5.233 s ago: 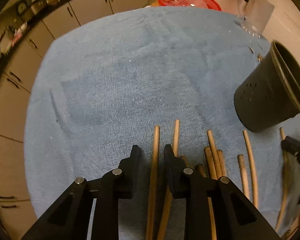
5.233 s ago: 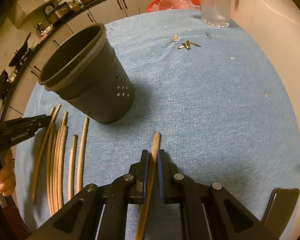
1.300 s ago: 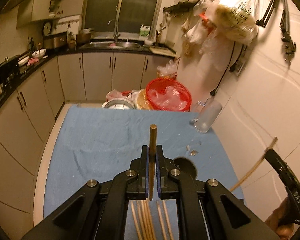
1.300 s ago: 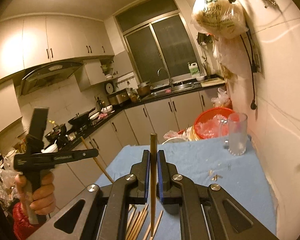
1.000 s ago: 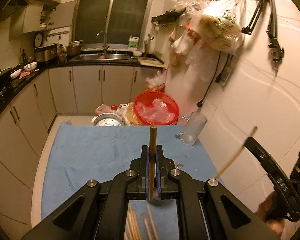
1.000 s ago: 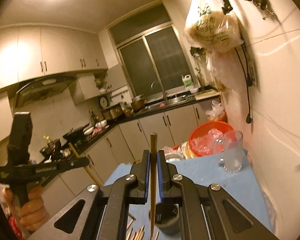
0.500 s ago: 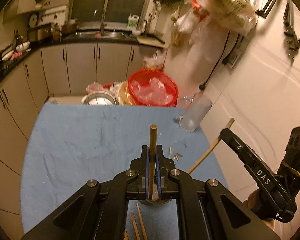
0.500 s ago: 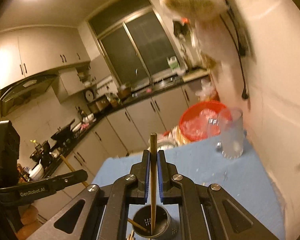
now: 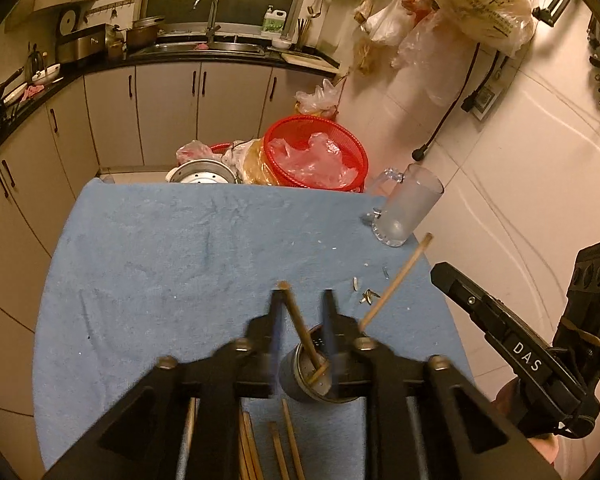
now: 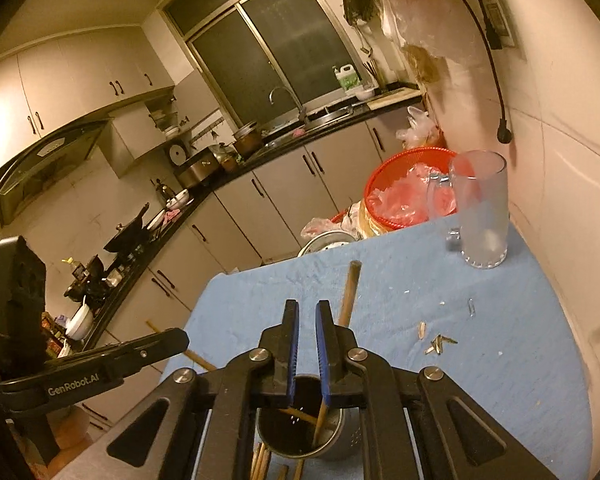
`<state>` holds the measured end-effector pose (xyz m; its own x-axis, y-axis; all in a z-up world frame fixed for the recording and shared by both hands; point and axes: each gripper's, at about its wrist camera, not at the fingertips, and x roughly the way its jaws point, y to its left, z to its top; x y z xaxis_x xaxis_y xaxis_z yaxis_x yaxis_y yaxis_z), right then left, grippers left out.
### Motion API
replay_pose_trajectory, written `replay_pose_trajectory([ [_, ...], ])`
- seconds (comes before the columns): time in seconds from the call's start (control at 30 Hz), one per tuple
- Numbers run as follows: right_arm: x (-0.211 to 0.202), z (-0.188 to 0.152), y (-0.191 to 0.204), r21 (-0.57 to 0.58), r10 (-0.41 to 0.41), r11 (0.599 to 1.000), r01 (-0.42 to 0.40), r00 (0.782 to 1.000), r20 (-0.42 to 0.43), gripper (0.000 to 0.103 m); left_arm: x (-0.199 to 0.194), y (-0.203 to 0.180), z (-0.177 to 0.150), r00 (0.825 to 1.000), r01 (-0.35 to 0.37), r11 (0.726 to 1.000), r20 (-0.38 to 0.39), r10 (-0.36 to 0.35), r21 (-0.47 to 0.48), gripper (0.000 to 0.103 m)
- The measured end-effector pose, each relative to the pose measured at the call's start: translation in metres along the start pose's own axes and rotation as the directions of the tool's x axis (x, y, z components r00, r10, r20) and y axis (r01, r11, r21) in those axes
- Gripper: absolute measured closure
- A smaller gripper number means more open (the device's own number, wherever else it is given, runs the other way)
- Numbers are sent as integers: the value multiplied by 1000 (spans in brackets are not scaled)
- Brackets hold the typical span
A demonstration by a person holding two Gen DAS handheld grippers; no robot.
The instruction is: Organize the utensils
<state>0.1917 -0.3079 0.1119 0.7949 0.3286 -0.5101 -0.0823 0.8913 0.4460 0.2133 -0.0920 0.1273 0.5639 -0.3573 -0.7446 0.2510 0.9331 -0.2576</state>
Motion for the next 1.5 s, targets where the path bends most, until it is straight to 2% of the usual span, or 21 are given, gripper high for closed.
replay_pose_trajectory([
  [0.03, -2, 0, 1, -1, 2, 1000, -2, 1000, 3, 92, -4, 0, 0, 1000, -9, 1000, 14, 9, 1, 68],
  [0.27, -31, -5, 10, 0, 41, 999, -41, 999, 35, 92, -35, 4, -6, 998, -2, 1000, 69, 1, 8, 68],
  [0.43, -51, -28, 14, 8, 78, 997, -78, 997, 21, 92, -71, 17, -28, 992, 4, 1000, 126, -4, -1, 67],
  [0.57, -53, -62, 14, 10, 93, 996, -93, 995, -45, 92, -91, 34, -54, 988, -21, 1000, 154, 23, -11, 67],
  [0.67, -41, -91, 17, -17, 70, 997, -73, 989, -134, 92, -99, 51, -81, 986, -47, 999, 161, 51, -27, 59],
  [0.8, -15, -125, 18, -18, 45, 998, -52, 965, -258, 92, -84, 73, -114, 990, -99, 994, 102, 102, -35, 56],
  [0.9, 4, -142, 18, -3, 43, 999, -46, 945, -323, 92, -55, 98, -140, 992, -127, 989, 3, 128, -80, 56],
  [1.07, 29, -164, 20, -10, 15, 1000, -21, 916, -401, 92, -17, 119, -167, 980, -161, 982, -132, 147, -100, 56],
  [1.27, 41, -183, 29, -46, -18, 999, -3, 895, -445, 92, 6, 112, -185, 969, -187, 981, -173, 177, -46, 56],
  [1.5, 45, -191, 32, -81, -50, 997, 15, 887, -458, 92, 18, 109, -192, 961, -204, 979, -191, 199, -6, 56],
])
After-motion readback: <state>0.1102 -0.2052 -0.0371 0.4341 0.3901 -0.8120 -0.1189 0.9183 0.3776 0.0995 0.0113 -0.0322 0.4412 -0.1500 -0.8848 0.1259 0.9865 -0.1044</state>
